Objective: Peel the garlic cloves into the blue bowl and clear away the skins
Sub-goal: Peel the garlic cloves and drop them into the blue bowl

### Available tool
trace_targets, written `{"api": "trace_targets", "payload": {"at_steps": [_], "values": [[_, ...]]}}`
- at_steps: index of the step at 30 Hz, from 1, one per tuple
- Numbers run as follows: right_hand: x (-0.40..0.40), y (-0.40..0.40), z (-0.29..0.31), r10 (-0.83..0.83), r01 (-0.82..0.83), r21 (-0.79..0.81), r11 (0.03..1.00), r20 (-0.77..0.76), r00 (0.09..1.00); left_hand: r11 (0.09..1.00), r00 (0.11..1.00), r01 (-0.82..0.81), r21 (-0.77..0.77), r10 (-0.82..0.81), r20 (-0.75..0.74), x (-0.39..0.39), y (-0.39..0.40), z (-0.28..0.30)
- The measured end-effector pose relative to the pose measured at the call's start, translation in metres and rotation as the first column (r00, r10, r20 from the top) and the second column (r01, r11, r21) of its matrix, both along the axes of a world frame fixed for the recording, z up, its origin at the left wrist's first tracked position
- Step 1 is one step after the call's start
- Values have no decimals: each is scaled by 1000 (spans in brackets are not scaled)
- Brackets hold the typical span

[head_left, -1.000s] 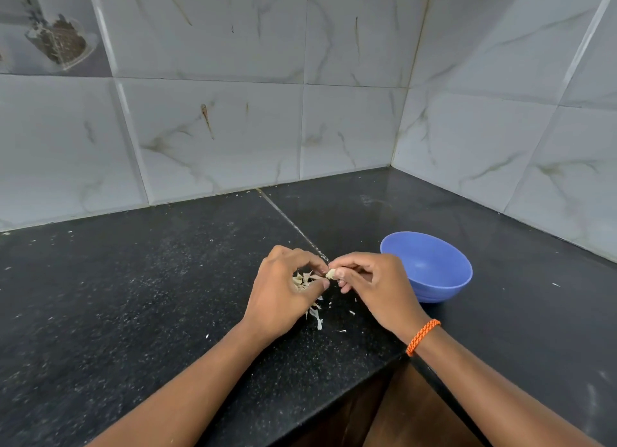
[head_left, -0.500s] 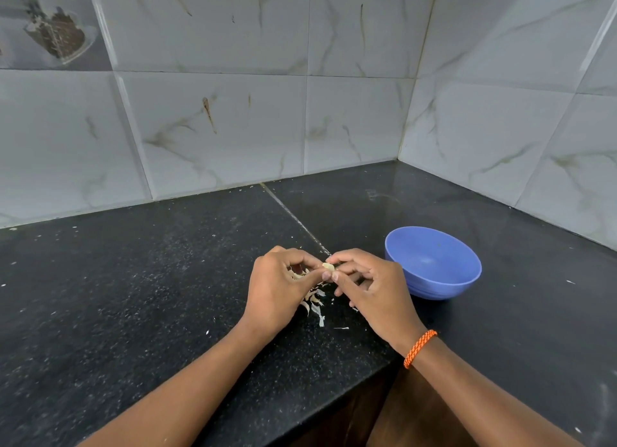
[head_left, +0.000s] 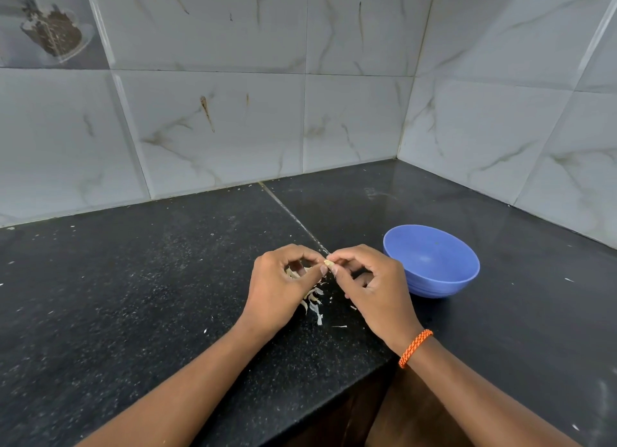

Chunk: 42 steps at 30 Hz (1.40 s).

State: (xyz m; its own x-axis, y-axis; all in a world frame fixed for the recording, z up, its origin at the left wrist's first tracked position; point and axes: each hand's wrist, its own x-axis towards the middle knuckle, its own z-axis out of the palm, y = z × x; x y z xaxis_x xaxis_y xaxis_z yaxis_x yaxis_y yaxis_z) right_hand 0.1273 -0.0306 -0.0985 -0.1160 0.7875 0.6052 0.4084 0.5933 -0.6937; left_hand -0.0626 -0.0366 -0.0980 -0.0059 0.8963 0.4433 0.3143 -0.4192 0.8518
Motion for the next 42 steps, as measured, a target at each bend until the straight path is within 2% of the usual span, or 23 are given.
{"api": "trace_targets", "payload": {"at_steps": [5, 13, 19, 27, 34, 42], "values": [[-3, -4, 1, 6, -7, 36, 999, 14, 1000, 999, 998, 0, -35, 2, 63, 4, -3, 0], [-4, -5, 2, -49, 41, 115, 993, 61, 997, 999, 997, -44, -24, 45, 56, 8, -4, 2], [-4, -5, 1, -63, 47, 167, 985, 92, 994, 996, 985, -8, -85, 23, 172, 10, -8, 6], [-3, -5, -1, -2, -13, 168, 986, 93, 996, 995, 976, 12, -100, 10, 218, 9, -10, 10], [-3, -4, -1, 65, -67, 91, 994, 32, 997, 996, 974, 3, -93, 18, 227, 10, -9, 9], [0, -3, 0, 162, -171, -98, 980, -100, 982, 993, 973, 34, -112, -7, 231, 9, -7, 9]]}}
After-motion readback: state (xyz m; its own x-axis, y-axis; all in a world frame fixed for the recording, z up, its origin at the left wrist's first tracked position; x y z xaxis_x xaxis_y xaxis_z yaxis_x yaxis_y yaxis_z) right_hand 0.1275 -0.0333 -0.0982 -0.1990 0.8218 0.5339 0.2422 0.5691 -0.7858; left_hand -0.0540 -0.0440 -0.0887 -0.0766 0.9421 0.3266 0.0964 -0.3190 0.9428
